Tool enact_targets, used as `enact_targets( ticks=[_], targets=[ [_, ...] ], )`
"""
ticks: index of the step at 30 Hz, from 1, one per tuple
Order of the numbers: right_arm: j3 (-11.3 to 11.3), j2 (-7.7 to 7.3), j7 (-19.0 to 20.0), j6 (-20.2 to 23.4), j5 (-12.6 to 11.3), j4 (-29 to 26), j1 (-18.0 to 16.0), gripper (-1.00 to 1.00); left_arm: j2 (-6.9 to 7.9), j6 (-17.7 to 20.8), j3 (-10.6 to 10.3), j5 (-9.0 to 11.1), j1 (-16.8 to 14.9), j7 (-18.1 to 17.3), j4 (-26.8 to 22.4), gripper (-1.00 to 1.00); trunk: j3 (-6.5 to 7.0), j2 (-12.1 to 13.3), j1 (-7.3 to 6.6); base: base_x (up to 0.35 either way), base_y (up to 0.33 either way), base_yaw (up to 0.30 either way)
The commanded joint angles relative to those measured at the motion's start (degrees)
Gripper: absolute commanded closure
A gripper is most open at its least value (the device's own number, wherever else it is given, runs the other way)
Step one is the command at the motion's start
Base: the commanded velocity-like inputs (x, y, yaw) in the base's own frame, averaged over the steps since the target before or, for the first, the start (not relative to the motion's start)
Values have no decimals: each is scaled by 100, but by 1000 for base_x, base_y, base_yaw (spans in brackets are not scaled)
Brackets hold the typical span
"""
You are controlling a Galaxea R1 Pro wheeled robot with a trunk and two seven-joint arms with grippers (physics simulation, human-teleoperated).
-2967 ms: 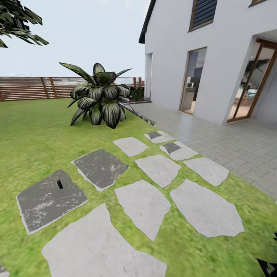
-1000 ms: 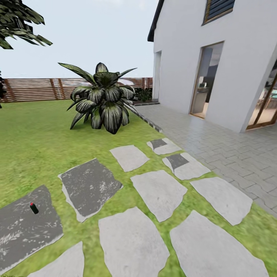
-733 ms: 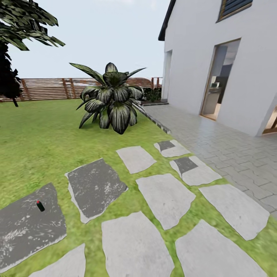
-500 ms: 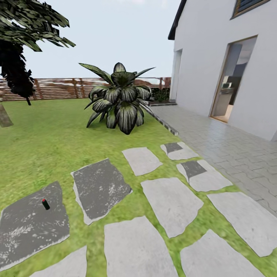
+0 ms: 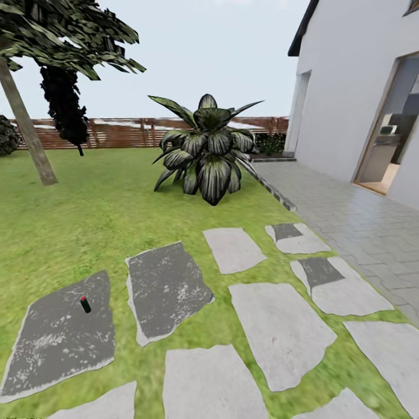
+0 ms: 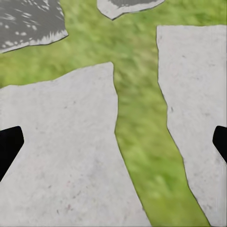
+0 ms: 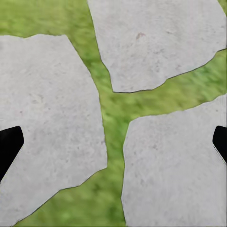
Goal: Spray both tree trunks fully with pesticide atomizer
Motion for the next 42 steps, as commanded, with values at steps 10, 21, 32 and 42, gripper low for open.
enact_targets(
  ticks=[10, 21, 32, 42],
  targets=[
    [2, 0, 0, -3, 0, 0, 0, -100, -2, 0, -8, -1, 0, 0, 0, -100, 0, 0, 0, 278, -164, 272],
    [2, 0, 0, -3, 0, 0, 0, -100, -6, 0, -9, -1, 1, 0, 0, -100, 0, 0, 0, 255, -172, 272],
    [0, 0, 0, -4, 0, 0, 0, -100, -7, 0, -9, -1, 0, 0, 0, -100, 0, 0, 0, 240, -176, 125],
    [0, 0, 0, -2, -4, 0, 0, -100, -7, 0, -9, -1, -2, 0, 0, -100, 0, 0, 0, 239, -178, 1]
  ],
)
